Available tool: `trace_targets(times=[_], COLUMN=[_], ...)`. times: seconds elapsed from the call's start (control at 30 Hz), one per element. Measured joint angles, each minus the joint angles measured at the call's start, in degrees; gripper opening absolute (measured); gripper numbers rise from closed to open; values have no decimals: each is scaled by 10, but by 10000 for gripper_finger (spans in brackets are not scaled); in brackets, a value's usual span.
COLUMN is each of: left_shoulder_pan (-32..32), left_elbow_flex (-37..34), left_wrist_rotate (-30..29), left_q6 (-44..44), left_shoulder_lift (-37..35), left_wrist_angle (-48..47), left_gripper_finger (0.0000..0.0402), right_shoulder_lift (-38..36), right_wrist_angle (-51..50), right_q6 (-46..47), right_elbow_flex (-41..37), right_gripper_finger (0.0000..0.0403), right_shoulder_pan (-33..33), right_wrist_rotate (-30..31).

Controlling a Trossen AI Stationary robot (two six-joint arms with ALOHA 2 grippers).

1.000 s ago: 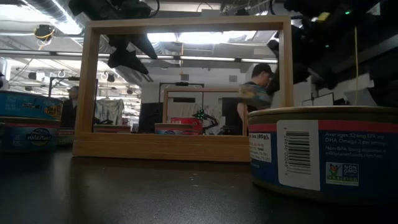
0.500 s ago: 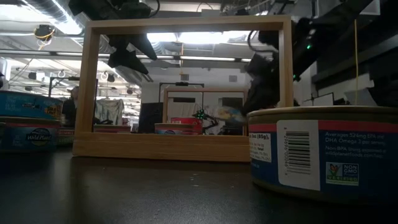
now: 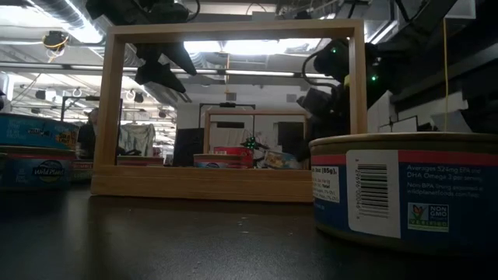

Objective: Stack canned seafood by type on shelf
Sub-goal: Put the yellow-blue tuna can on the shelf, then stack the yellow-blue tuna can on top of the other yellow-blue tuna can on the shelf

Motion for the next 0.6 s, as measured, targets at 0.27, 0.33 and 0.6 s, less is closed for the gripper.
trace_targets(times=[0.27, 0.33, 0.6], left_shoulder_pan=[0, 0, 0], left_elbow_flex=[0, 0, 0], left_wrist_rotate=[0, 0, 0], left_q6=[0, 0, 0], left_shoulder_lift=[0, 0, 0], left_wrist_angle=[0, 0, 0], left_gripper_finger=[262, 262, 262], right_shoulder_lift=[1, 1, 1], right_wrist_angle=[19, 21, 33], right_q6=[1, 0, 2], right_elbow_flex=[1, 2, 2], right_gripper_finger=[32, 47, 119], right_shoulder_pan=[1, 1, 2], right_wrist_rotate=[3, 3, 23])
